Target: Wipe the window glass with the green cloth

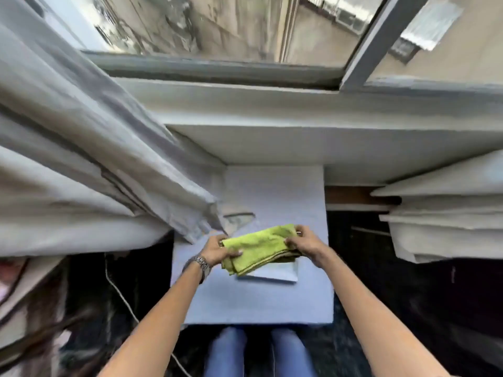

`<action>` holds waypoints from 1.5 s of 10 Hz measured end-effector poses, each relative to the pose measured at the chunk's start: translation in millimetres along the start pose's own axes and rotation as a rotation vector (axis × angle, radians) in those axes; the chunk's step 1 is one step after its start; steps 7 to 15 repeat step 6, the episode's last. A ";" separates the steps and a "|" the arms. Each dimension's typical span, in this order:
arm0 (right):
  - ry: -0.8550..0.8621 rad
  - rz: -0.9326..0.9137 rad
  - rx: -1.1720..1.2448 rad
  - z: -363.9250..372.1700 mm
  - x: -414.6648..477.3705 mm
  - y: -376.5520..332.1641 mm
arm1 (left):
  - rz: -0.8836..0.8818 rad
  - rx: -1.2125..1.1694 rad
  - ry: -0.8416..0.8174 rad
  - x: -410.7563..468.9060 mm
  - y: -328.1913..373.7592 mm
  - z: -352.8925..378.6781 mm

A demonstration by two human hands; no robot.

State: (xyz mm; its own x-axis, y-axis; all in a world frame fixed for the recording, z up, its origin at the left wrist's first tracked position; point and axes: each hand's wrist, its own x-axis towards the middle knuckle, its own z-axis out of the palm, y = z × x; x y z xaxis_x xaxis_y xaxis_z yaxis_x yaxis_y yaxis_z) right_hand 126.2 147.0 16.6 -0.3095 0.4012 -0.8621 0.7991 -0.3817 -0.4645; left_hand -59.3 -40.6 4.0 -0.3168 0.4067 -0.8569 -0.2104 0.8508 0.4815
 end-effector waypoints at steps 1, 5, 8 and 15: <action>0.037 0.132 0.074 16.7 46.8 65.3 | -0.104 -0.161 0.146 42.5 -45.7 39.4; 0.219 0.184 -0.231 49.2 84.0 148.6 | -0.169 -0.023 0.227 103.3 -76.4 111.9; 0.268 0.074 -0.495 42.4 65.8 119.8 | -0.101 0.049 0.254 85.9 -53.7 104.8; 0.268 0.074 -0.495 42.4 65.8 119.8 | -0.101 0.049 0.254 85.9 -53.7 104.8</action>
